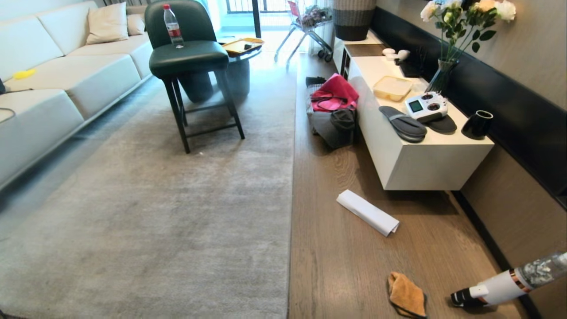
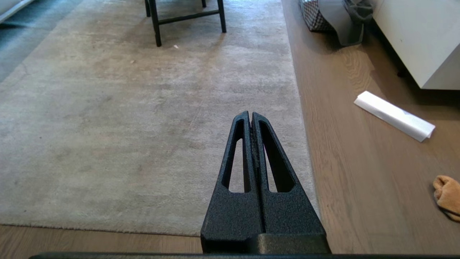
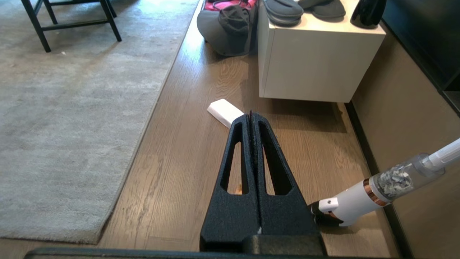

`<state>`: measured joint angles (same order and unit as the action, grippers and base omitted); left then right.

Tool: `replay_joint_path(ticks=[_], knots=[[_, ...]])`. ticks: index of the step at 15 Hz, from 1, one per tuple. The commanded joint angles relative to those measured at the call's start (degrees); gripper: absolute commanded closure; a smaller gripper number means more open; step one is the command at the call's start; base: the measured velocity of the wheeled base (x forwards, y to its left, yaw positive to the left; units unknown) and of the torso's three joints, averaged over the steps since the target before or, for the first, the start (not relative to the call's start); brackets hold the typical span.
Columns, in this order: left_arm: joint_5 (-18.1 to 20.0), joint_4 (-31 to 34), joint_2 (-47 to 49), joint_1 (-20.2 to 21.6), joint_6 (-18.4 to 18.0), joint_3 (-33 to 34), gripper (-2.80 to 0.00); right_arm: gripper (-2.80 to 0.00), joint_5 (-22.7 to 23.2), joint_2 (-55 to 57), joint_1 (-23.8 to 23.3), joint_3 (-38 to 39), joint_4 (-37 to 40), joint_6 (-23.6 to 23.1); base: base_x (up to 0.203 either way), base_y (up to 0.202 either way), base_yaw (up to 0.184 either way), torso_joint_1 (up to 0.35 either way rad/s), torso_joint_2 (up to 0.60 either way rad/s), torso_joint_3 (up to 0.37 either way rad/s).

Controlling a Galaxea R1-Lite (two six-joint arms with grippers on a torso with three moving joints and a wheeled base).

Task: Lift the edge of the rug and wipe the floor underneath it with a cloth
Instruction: Lift up the carpet

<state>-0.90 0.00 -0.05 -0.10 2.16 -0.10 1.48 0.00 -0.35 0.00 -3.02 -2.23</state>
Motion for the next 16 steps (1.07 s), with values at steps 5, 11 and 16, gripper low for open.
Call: replay_joint_path(ticks=[5, 11, 16], knots=[[0.0, -0.1, 0.0, 0.0, 0.0, 0.0, 0.0, 0.0, 0.0, 0.0, 0.0, 0.0, -0.1, -0.1, 0.0, 0.0, 0.0, 0.005, 0.0, -0.195], [0.0, -0.1, 0.0, 0.0, 0.1, 0.0, 0.0, 0.0, 0.0, 0.0, 0.0, 0.0, -0.1, -0.1, 0.0, 0.0, 0.0, 0.006, 0.0, -0.197], [0.0, -0.1, 0.0, 0.0, 0.0, 0.0, 0.0, 0.0, 0.0, 0.0, 0.0, 0.0, -0.1, -0.1, 0.0, 0.0, 0.0, 0.004, 0.0, -0.198]])
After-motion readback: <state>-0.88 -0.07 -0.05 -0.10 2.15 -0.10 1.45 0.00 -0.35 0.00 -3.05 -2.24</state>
